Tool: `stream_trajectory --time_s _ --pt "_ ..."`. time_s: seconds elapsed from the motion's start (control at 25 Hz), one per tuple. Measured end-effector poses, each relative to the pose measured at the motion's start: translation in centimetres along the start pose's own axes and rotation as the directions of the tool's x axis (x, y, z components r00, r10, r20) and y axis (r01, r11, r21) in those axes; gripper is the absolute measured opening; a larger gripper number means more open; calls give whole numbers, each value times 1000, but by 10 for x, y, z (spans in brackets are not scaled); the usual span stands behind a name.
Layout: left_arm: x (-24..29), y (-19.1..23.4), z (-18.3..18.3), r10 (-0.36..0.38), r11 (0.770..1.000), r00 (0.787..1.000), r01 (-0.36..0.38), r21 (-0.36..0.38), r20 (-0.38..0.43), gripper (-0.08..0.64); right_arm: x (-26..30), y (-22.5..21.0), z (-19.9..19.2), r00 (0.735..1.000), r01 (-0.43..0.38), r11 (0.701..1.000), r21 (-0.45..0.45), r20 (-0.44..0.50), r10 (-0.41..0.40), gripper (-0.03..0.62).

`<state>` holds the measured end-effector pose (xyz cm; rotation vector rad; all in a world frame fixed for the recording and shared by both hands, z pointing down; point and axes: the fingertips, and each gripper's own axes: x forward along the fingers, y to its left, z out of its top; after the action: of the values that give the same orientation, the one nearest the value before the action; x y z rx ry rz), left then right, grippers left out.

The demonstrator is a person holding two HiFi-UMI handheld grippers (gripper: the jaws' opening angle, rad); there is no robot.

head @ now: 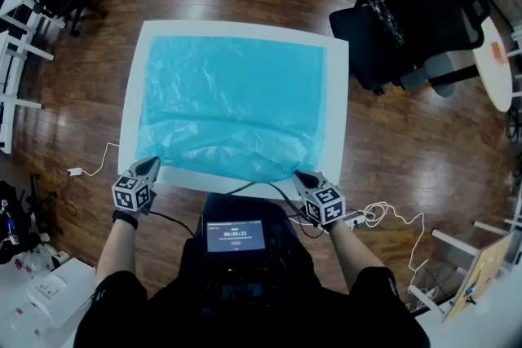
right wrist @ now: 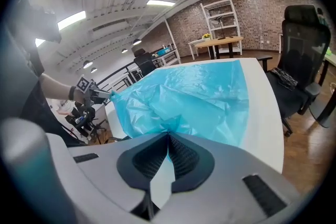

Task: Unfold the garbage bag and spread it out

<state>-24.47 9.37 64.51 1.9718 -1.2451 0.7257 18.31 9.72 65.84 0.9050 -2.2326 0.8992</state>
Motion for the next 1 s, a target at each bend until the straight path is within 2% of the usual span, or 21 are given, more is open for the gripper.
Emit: stream_trajectory --time_s 0.08,0.16,0.36,0.52,0.68,1.0 --pt "0 -2 -4 -17 1000 1000 18 2 -16 8 0 -3 -4 1000 21 1000 16 -8 -21 31" --pt "0 -4 -8 -39 999 999 40 7 -32 41 -1 -5 -5 999 38 999 32 -7 -38 36" --pt "-13 -3 -26 -79 997 995 79 1 -58 75 -6 3 -14 997 70 997 32 -17 -70 84" --pt "-31 -3 -26 -90 996 995 90 10 -48 83 -16 13 -26 996 90 995 34 -26 -89 118" --pt "-51 -1 -5 -94 994 996 93 49 10 83 -31 20 -34 993 120 991 64 -20 -119 150" --pt "-63 -7 80 -120 985 978 96 144 168 87 -61 20 -23 981 184 980 79 38 -188 199"
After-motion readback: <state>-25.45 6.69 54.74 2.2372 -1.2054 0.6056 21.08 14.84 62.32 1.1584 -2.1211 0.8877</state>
